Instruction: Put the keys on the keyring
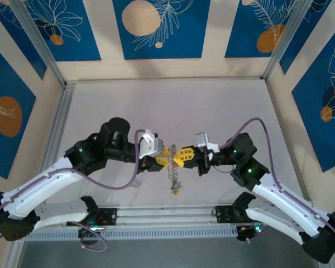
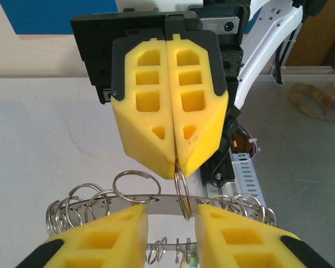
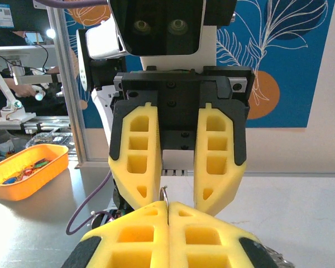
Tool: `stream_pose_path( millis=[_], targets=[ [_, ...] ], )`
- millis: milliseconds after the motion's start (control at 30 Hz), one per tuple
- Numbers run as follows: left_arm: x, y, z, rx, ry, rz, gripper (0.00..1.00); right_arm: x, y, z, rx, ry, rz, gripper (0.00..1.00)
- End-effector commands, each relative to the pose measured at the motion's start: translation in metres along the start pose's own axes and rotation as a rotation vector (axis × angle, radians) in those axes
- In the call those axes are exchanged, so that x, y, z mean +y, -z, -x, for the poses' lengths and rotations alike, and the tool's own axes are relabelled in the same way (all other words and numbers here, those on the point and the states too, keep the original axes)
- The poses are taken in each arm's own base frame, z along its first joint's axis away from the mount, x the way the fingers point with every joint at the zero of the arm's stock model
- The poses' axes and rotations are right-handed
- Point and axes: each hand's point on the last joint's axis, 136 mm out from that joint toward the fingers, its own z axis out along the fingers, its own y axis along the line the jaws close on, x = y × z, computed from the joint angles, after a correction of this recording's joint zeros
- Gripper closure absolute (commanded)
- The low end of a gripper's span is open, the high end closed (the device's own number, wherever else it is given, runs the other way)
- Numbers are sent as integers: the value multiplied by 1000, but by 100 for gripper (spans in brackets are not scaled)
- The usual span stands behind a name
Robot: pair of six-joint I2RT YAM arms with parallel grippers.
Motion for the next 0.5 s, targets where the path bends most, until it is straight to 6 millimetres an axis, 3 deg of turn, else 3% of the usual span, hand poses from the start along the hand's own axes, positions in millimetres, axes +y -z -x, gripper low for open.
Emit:
stream_pose_path(
  millis=[0,200,333,467],
  targets=[
    [-1,-2,14,-31,-23,-14,76,6,1,12,-37,39,13,100],
    [1,-2,18,-37,-32,-10,79,5,-1,8,-28,29,14,100],
    [0,-3,19,-43,-33,-19,98,4,-3,5,-16,21,14,100],
    [-3,-3,19,-39,-37,-36,100,5,-3,5,-11,22,15,100]
  ],
)
